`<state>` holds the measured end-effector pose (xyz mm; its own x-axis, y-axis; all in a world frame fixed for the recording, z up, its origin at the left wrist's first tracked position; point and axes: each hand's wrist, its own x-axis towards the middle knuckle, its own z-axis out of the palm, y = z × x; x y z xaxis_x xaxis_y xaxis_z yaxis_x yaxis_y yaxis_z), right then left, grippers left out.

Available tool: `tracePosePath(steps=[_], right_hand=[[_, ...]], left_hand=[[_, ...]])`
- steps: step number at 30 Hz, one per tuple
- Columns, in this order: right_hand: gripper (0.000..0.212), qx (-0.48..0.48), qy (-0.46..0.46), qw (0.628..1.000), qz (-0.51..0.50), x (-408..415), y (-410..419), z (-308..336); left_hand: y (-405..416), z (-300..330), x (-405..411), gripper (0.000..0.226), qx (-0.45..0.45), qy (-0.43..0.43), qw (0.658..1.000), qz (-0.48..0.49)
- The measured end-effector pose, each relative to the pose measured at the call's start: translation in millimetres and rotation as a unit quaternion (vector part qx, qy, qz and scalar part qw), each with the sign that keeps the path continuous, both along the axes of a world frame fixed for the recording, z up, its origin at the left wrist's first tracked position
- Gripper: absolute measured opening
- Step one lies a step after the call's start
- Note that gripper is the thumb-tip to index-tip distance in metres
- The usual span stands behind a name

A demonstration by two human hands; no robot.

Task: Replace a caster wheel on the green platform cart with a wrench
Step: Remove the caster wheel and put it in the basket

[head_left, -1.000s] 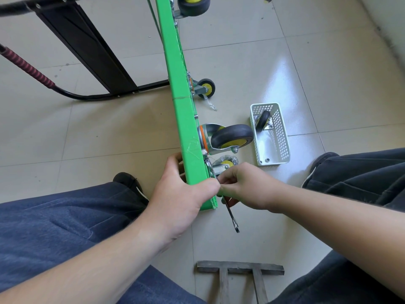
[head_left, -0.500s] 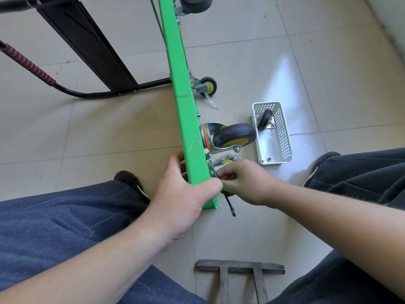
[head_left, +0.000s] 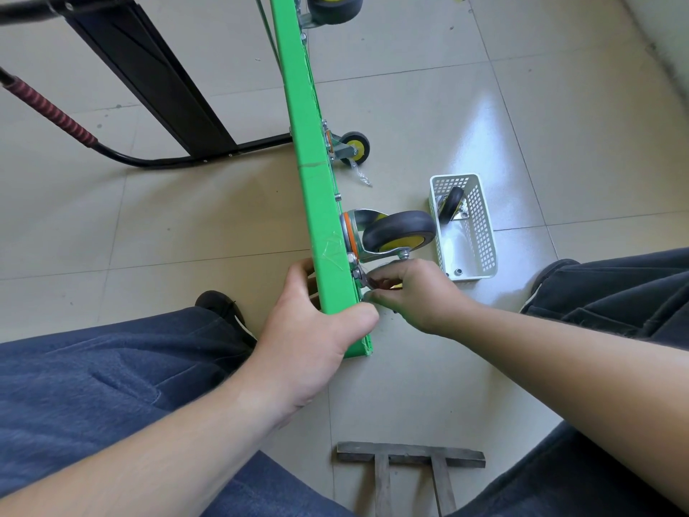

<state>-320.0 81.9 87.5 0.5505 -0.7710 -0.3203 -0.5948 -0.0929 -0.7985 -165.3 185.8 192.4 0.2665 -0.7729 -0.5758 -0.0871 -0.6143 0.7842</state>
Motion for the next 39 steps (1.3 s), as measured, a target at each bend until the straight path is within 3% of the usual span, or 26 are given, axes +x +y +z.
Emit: tracePosePath(steps=[8,11,15,19,24,27,31,33,37,39], right_hand=[[0.016,-0.025,0.026,0.999,0.018,-6,3,-4],[0.015,-0.038,0.075,0.995,0.058,-12,4,-11],[0.016,0.052,0.147,0.984,0.082,-26,-3,-19],[0.018,0.156,0.274,0.944,0.098,-51,-14,-43],[0.013,0.219,0.367,0.904,0.019,-77,-36,-58],[0.017,0.259,0.338,0.899,-0.101,-88,-53,-67],[0.038,0.313,0.248,0.866,-0.300,-101,-68,-81],[0.035,0.325,0.198,0.855,-0.353,-103,-76,-82],[0.007,0.355,0.100,0.818,-0.442,-108,-87,-84],[0.015,0.378,0.077,0.787,-0.482,-115,-91,-92]], left_hand=[[0,2,-1,0.060,0.003,0.001,1.000,0.000],[0,3,-2,0.059,0.000,0.000,1.000,0.002],[0,3,-1,0.062,-0.001,-0.001,1.000,0.001],[0,1,0,0.067,0.002,-0.006,1.000,-0.004],[0,1,-1,0.063,-0.003,-0.005,1.000,-0.001],[-1,0,-1,0.063,-0.005,-0.003,1.000,-0.004],[0,0,0,0.073,-0.007,0.000,1.000,-0.008],[0,0,0,0.074,-0.012,-0.001,1.000,-0.009],[0,-1,0,0.074,-0.015,-0.006,1.000,-0.013],[-1,-1,1,0.074,-0.014,-0.008,1.000,-0.016]])
